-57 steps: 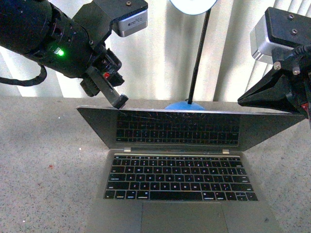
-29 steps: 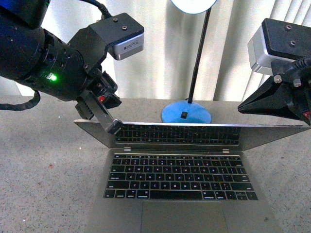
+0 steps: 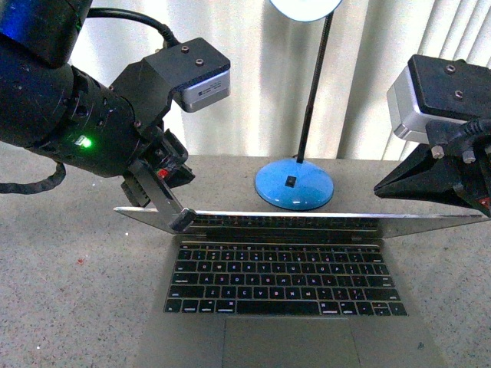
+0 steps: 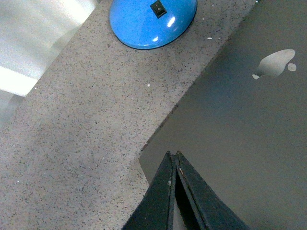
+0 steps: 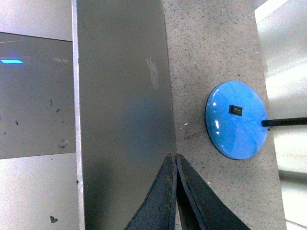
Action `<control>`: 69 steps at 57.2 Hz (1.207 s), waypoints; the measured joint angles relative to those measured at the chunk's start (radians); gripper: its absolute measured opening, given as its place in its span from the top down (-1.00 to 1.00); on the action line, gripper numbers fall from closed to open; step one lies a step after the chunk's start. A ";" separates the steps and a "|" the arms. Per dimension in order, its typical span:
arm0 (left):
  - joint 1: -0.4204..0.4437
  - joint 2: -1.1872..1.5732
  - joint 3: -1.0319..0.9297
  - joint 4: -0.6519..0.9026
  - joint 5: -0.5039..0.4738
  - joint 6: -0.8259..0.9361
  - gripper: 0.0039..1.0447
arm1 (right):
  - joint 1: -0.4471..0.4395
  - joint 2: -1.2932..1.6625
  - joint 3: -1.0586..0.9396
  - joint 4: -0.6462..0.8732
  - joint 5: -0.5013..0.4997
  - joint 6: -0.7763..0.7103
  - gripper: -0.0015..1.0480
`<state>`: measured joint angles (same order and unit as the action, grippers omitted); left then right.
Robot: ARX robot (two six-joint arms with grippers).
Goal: Close laptop
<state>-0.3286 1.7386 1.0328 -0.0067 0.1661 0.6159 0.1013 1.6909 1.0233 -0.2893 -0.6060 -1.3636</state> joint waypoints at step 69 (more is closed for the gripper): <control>-0.015 -0.012 -0.140 0.103 0.063 -0.057 0.94 | 0.035 0.037 -0.065 0.012 0.022 -0.029 0.94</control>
<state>-0.3439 1.7267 0.8925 0.0959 0.2291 0.5591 0.1368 1.7283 0.9581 -0.2775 -0.5838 -1.3922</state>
